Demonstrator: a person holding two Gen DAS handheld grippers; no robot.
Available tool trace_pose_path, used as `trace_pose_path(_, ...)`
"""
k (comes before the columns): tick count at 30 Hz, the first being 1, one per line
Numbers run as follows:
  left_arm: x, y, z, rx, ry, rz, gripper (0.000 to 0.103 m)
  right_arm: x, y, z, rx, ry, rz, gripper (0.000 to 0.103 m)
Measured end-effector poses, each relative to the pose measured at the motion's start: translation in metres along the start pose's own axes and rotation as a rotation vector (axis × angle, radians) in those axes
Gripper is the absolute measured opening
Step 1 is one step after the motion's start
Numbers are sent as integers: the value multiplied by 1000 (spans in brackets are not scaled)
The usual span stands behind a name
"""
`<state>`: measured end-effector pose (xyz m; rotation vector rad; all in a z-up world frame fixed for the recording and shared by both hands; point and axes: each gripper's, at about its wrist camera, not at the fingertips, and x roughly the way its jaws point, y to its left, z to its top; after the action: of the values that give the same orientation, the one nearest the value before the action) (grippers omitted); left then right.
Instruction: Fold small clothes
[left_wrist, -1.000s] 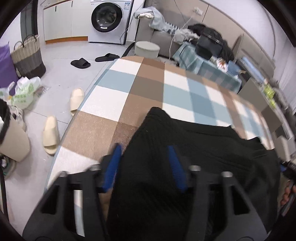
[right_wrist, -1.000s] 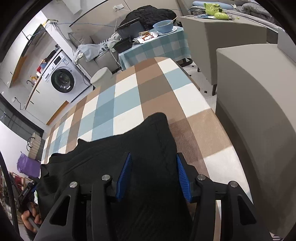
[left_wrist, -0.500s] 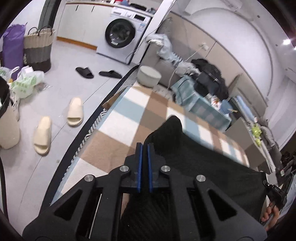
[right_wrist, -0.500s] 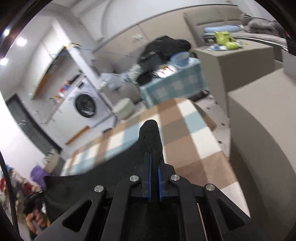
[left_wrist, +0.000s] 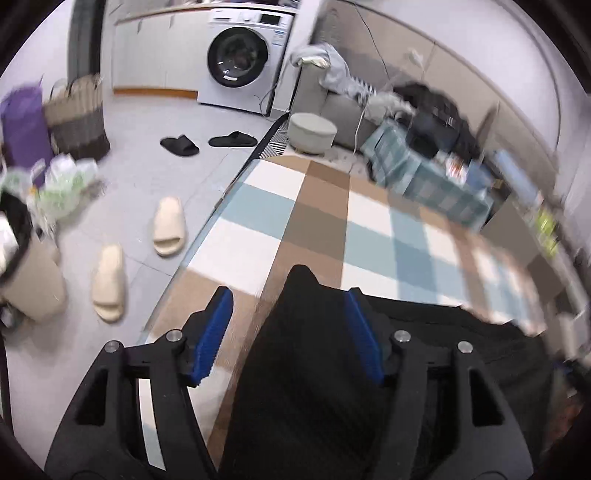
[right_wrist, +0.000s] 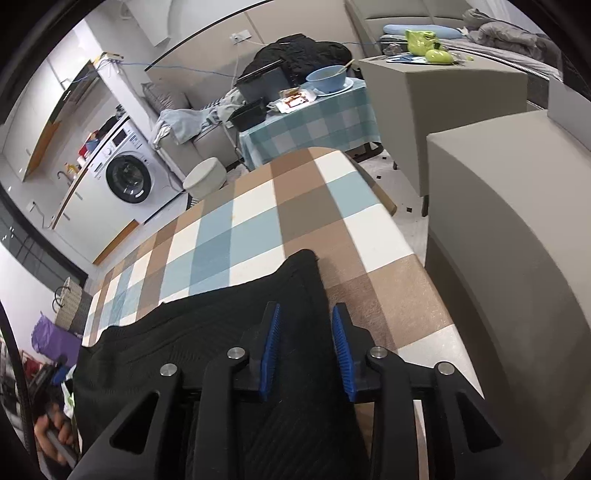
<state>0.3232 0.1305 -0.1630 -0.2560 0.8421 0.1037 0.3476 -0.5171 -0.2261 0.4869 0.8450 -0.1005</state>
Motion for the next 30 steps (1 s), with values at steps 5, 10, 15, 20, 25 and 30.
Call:
trace_pose_path(5,32,-15,1,76,78,46,4,5,1,-3,-8,17,-6,35)
trace_pose_path(10,-8,4,7,-22,-95,-51,4,5,-8,3,22,13,-67,35)
trace_pose_path(15,-18,36,17,-154,-124,-49,0,11,-20,5,86,38,-48,35)
trace_pose_path(20,-15,45,13,-168,-72,-50,0,22,-7,5,42,55,-24,35)
trace_pose_path(25,-9,39,4,-124,-17,-65,0,34,3,16,49,11,-58,35)
trace_pose_path(30,-4,32,-5,-96,16,-70,3,57,12,23,-16,86,-72,12)
